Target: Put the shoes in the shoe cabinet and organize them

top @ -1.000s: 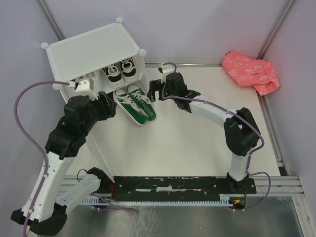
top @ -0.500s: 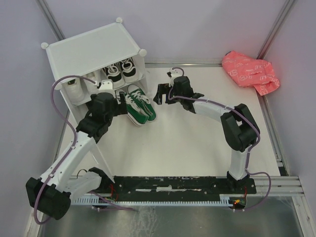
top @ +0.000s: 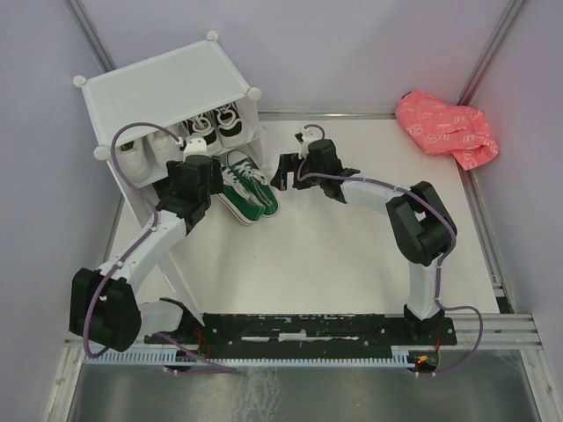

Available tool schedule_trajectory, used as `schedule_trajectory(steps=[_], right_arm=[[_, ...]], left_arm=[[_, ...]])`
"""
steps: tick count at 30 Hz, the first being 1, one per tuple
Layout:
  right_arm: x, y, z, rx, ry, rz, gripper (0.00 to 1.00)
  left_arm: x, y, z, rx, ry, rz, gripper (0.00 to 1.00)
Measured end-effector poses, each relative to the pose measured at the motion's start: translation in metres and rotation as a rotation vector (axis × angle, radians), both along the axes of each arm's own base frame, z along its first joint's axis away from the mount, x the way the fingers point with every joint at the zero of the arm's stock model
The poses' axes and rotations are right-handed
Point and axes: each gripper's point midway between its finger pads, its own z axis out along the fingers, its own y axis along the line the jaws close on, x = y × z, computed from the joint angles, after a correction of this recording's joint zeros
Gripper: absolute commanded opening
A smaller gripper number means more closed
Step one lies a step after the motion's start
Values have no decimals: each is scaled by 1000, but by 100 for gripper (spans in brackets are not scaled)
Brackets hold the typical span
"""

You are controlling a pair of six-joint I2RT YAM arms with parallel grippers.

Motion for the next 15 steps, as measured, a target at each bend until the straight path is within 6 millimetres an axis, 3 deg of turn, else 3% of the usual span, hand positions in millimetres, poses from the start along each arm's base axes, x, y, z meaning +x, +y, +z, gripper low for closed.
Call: schedule_trajectory(steps=[10,15], right_arm=[[-1,1,-15,-10,31,14,99],[1,1,-16,-28,33,21,99]], left_arm=[[3,19,-20,67,67,72,85],[5,12,0,30,42,36,85]])
